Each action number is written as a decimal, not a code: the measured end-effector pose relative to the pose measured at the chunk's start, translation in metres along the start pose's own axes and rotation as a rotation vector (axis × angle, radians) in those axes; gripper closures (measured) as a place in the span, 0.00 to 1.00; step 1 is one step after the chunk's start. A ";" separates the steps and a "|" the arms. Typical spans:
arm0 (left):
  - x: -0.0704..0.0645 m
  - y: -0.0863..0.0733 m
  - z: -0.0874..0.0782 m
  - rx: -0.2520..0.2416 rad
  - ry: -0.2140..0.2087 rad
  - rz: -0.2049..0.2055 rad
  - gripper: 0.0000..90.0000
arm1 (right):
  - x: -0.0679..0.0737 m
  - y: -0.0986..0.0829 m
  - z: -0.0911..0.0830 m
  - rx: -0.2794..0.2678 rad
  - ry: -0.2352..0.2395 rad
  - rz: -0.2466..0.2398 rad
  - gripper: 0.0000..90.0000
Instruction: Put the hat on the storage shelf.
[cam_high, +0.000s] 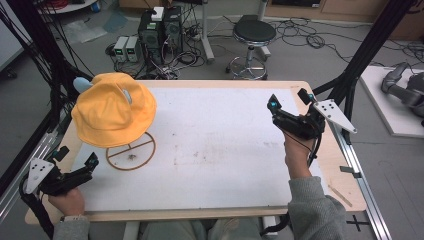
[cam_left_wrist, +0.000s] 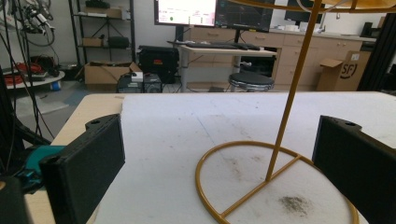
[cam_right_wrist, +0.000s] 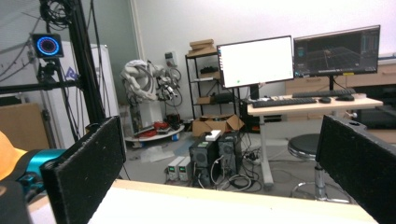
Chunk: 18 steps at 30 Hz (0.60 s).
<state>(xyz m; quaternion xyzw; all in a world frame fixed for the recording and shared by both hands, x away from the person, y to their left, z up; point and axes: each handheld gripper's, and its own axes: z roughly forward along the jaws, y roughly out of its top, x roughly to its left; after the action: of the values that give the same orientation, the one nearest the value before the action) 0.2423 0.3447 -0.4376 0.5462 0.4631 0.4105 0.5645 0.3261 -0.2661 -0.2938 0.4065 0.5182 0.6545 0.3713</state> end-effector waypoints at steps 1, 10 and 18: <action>0.000 0.000 0.000 -0.001 0.000 0.000 0.03 | -0.002 -0.002 -0.001 0.003 -0.003 0.002 0.01; -0.001 0.000 0.001 -0.001 -0.002 -0.001 0.03 | -0.014 -0.019 -0.008 0.023 -0.032 0.015 0.01; 0.000 0.000 0.000 0.001 0.000 0.000 0.03 | -0.022 -0.039 -0.014 0.045 -0.056 0.039 0.01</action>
<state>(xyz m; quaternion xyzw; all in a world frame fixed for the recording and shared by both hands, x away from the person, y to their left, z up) 0.2426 0.3445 -0.4378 0.5463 0.4633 0.4102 0.5644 0.3248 -0.2838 -0.3366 0.4427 0.5141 0.6383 0.3636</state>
